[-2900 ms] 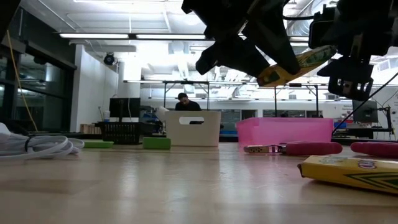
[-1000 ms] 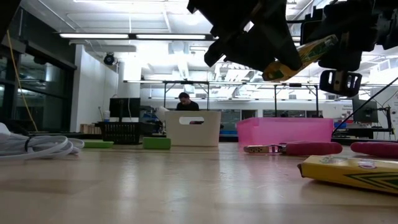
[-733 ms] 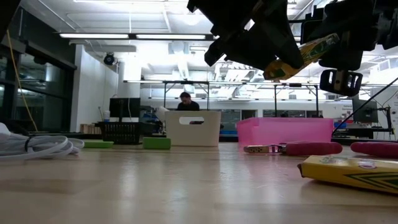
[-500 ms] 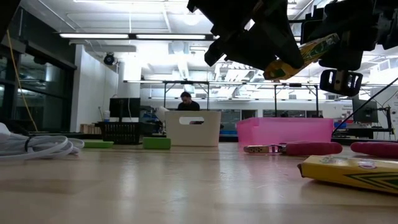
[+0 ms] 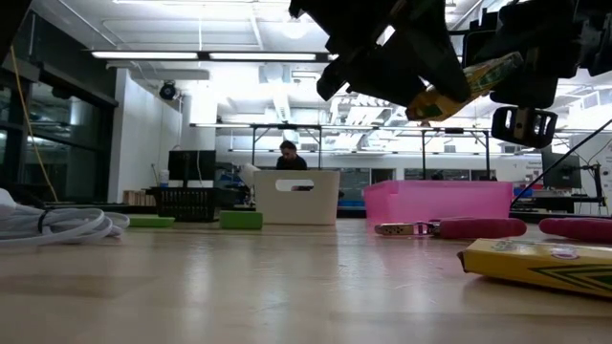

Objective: Pick & Place School Supplies
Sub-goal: Put the top crayon box into the pink bin

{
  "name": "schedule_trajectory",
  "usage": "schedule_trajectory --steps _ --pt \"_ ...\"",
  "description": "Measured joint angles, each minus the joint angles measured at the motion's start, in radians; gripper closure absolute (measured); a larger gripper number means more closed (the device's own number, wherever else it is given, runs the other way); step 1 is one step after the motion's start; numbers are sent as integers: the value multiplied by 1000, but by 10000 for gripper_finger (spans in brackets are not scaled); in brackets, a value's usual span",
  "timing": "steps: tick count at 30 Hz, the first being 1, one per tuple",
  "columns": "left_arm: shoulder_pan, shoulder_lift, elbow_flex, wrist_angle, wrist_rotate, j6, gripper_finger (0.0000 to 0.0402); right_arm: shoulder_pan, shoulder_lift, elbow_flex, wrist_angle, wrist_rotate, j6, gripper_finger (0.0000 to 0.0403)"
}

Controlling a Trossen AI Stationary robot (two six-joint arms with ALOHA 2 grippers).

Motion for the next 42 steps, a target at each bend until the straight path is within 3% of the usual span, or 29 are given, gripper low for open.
schedule_trajectory --steps 8,34,42 --pt "0 0 0 3 -3 3 212 0 0 0 -8 2 0 324" --pt "-3 0 0 -4 -18 10 209 -1 0 0 -89 10 -20 333" --pt "-9 0 0 -4 -17 11 209 -66 0 0 -96 2 -50 333"
